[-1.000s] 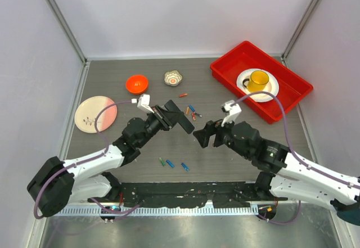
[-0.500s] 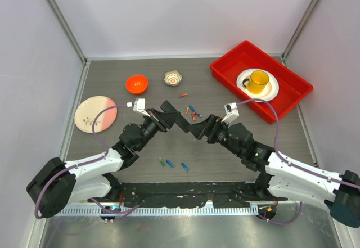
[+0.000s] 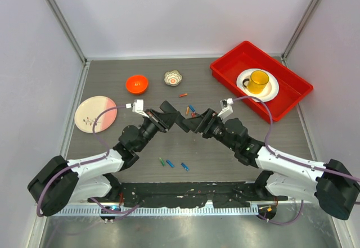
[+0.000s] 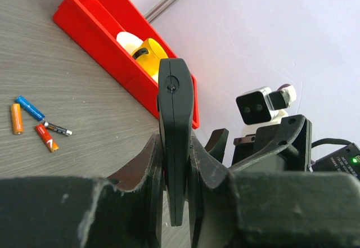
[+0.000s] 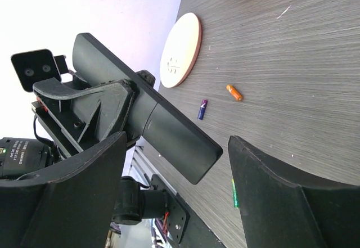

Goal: Load the batteries into the remote control
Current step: Remove the battery cover from the remote control.

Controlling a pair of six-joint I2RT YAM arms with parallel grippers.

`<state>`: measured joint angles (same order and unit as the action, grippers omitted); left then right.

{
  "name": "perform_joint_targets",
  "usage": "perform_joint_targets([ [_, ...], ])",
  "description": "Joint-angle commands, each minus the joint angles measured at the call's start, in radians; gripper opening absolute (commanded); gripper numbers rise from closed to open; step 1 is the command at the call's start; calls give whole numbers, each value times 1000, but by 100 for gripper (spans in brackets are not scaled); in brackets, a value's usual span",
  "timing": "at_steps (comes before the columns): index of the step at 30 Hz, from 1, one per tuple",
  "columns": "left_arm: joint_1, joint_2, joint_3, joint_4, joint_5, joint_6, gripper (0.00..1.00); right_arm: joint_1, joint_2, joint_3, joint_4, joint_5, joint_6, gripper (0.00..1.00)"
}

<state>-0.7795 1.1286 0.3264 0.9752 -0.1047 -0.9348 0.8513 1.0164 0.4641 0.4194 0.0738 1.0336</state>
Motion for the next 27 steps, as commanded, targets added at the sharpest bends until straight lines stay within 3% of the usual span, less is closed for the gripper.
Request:
perform_joint_targets([
  [1,0,-6,0,80,-7,7,0,-9,25,22,91,-20,17,78],
  [8,-1,-4,-1,80,-3,8,0,-11,73,50,71,-43,16,70],
  [27,-3,7,0,82,3,8,0,-15,102,57,114,-55,17,65],
])
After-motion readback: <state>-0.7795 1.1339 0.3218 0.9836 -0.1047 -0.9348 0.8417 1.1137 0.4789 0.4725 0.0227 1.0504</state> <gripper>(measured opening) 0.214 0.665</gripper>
